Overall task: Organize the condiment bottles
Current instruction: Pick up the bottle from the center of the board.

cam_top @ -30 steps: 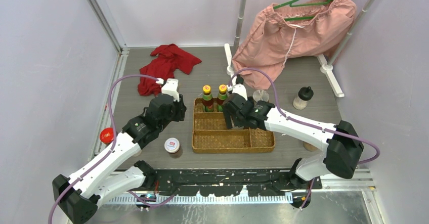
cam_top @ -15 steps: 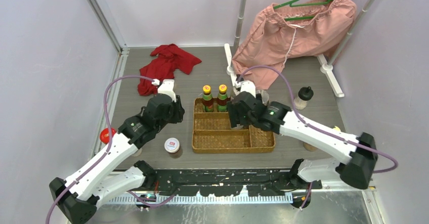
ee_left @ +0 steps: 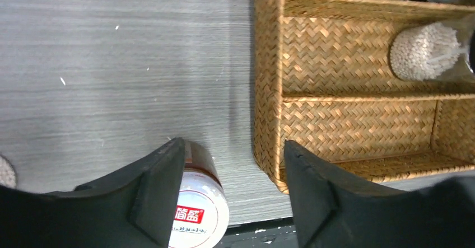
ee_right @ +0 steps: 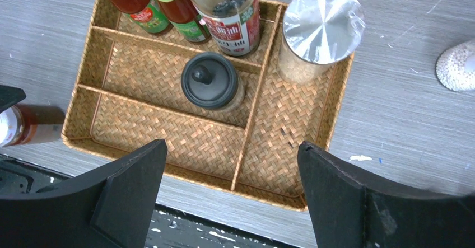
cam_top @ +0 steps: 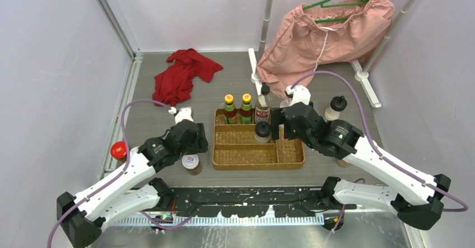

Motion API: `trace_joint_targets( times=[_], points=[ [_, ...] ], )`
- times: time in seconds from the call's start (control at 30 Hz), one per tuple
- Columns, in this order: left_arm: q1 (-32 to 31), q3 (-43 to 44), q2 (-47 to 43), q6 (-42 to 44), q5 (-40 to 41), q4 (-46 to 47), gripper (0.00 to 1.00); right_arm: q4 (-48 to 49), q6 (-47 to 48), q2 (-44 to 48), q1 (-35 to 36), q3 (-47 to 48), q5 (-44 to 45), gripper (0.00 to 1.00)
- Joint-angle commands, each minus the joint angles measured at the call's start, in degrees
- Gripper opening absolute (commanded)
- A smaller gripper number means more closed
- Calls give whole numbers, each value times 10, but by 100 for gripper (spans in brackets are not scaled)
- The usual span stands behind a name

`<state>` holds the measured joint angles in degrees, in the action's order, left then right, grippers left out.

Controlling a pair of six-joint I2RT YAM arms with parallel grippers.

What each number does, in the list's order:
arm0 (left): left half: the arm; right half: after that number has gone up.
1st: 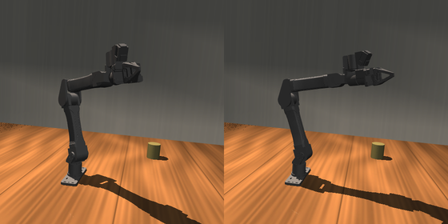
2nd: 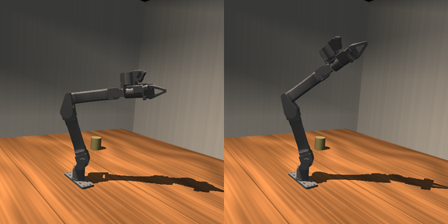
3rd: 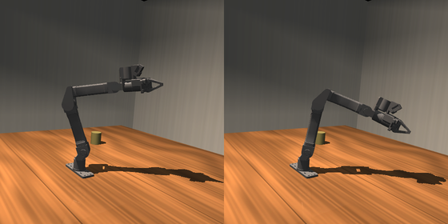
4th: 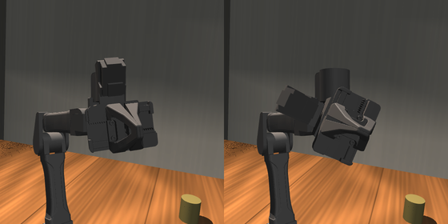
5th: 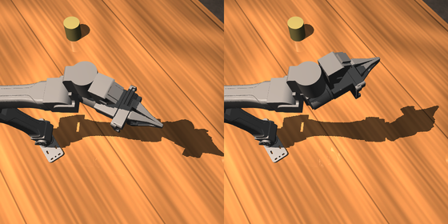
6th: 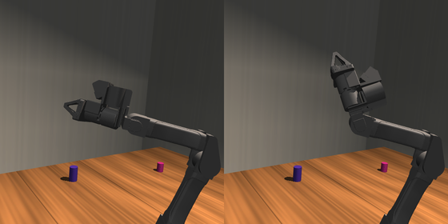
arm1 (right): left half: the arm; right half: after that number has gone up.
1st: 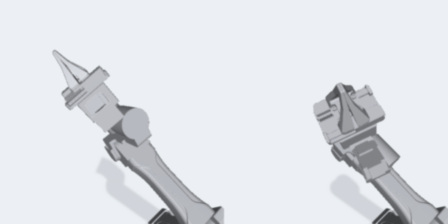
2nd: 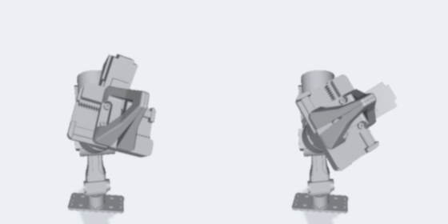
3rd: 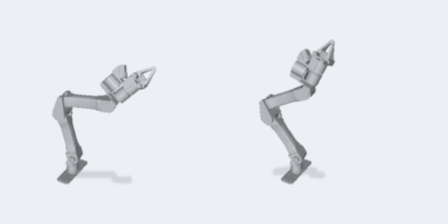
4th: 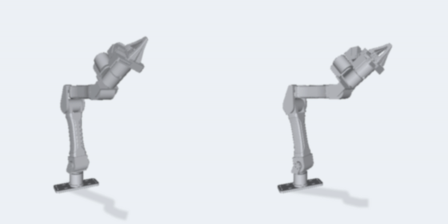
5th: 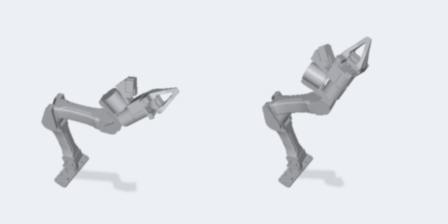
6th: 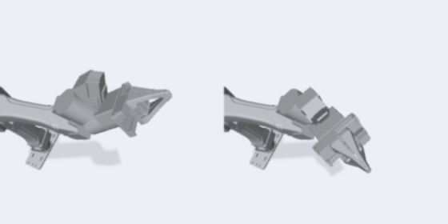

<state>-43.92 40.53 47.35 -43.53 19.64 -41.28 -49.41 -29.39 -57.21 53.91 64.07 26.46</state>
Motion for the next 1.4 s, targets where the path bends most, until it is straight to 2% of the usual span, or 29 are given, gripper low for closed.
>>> trace_joint_targets(
  times=[0.0, 0.13, 0.2, 0.57, 0.93, 1.07, 1.37],
  points=[
    [-2, -1, -5, -51, 48, -17, 69, -16, -16, 40, 3, -17, 9, 92],
    [-3, 1, 1, -69, 69, -43, 70, -22, -18, 66, 3, -32, 7, 92],
    [-4, -4, 1, -83, 70, -54, 89, -24, -18, 77, 4, -37, 6, 92],
    [-10, -8, -41, -154, 43, -175, 88, -23, -18, 113, 3, -66, 2, 92],
    [-62, 2, 3, -209, 51, -203, 88, -17, -28, 138, 3, -90, 3, 92],
    [-77, 6, 19, -217, 67, -197, 82, -17, -30, 146, 3, -98, 3, 92],
    [-102, 16, 73, -224, 80, -178, 60, -17, -30, 153, 3, -100, 5, 91]
  ],
)
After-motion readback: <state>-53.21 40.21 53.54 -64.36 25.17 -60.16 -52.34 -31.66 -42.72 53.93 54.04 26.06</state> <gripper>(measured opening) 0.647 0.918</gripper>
